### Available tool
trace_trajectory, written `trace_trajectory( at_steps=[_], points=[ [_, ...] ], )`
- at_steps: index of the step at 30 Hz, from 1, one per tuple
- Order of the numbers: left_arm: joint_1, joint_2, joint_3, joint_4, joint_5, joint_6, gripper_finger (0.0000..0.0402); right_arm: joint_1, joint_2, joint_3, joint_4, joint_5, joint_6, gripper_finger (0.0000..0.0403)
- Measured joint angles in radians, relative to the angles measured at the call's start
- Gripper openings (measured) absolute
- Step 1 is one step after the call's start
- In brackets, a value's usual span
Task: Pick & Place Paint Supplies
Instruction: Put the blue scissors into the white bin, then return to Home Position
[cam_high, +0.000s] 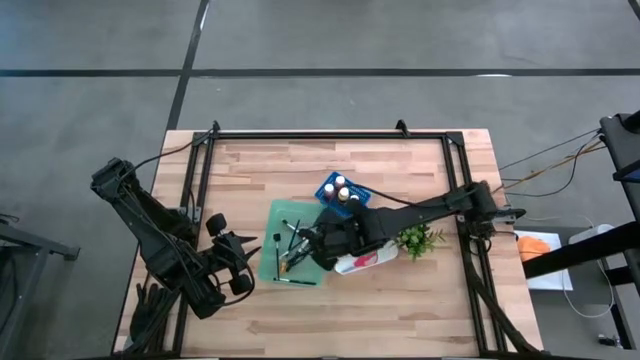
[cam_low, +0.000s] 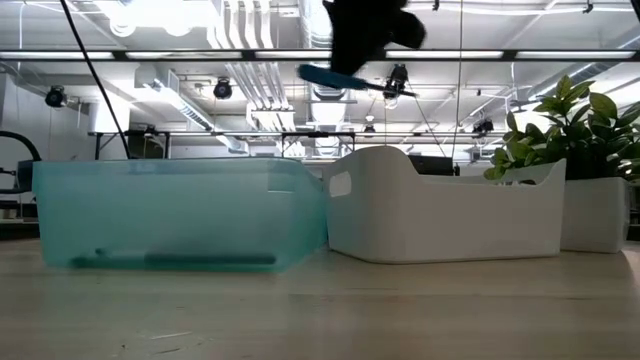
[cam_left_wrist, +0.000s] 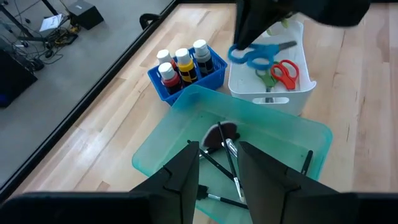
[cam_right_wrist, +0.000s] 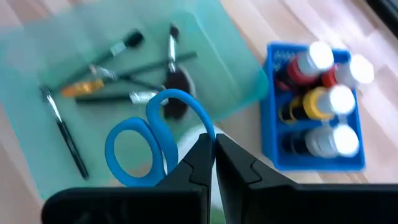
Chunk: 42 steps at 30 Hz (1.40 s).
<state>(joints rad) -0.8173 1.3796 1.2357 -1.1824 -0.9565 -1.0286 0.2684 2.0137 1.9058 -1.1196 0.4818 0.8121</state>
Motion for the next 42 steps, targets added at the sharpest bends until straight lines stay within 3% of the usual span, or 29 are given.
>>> trace_trajectory(
  at_steps=[4, 12, 19, 25, 38, 42],
  points=[
    [0.000, 0.000, 0.000, 0.000, 0.000, 0.000, 0.0117, 0.005, -0.096, -0.180, 0.061, -0.025, -0.012, 0.0008],
    [0.003, 0.000, 0.000, 0.005, -0.001, -0.001, 0.0117, -0.003, -0.331, -0.592, 0.386, -0.122, -0.123, 0.0008],
    [0.003, 0.000, 0.000, 0.009, -0.002, -0.062, 0.0117, -0.002, -0.481, -0.818, 0.525, -0.131, -0.159, 0.0008],
    [0.009, 0.000, 0.000, 0.012, -0.005, -0.111, 0.0117, -0.027, -0.589, -0.925, 0.598, -0.146, -0.191, 0.0017],
    [0.016, 0.000, 0.000, 0.022, -0.008, -0.156, 0.0117, -0.068, -0.689, -0.977, 0.723, -0.232, -0.299, 0.0175],
    [-0.013, -0.014, 0.000, 0.003, -0.107, -0.156, 0.0117, -0.008, -0.772, -0.966, 0.791, -0.227, -0.301, 0.0192]
  ],
)
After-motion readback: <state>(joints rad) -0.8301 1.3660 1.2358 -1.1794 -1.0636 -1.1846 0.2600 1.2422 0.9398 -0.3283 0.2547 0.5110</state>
